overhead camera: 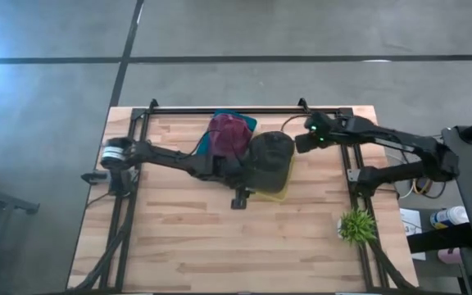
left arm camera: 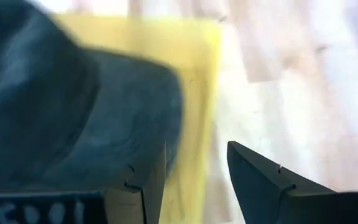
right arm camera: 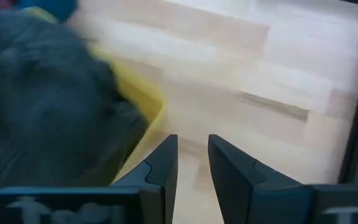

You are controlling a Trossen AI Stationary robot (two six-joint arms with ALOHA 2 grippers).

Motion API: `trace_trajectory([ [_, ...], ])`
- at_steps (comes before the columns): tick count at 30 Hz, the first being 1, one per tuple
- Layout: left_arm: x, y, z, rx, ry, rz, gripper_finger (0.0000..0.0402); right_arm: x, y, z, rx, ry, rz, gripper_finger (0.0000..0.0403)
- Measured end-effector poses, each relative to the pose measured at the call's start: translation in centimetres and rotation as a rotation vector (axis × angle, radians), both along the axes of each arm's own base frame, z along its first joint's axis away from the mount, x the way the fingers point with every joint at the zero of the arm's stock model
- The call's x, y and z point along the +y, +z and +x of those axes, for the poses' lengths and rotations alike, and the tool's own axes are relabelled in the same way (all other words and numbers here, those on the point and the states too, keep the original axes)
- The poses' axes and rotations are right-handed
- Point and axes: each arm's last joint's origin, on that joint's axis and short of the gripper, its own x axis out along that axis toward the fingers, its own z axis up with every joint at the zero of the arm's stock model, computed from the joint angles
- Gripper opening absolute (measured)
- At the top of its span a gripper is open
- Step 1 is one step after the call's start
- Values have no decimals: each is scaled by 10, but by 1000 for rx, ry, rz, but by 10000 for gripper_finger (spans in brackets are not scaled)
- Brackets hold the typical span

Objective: Pick & Place hat
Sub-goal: Adjust the bins on the table

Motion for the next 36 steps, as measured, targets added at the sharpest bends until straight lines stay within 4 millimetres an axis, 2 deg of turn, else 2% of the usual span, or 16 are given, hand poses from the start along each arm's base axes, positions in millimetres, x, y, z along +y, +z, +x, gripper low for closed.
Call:
trace_trajectory([
  [6,-27,-2,2,-23,-103,-15,165,26,21,-24,-48,57,-22,73],
  [12,-62,-7,2,-36,-171,-40,165,53,28,-34,-84,96,-10,63],
  [15,-72,-24,9,-36,-195,-51,165,66,29,-32,-115,127,9,63],
  [18,-74,-45,19,-35,-193,-7,165,80,28,-29,-133,151,22,63],
  [21,-62,-60,30,-18,-87,76,165,98,26,-25,-146,185,31,63],
  [28,-10,-67,49,-19,64,82,165,138,19,-24,-157,197,63,63],
  [33,20,-57,54,-56,114,88,165,158,10,-19,-131,188,77,63],
  [36,19,-43,47,-11,117,75,165,166,3,-14,-99,187,82,63],
])
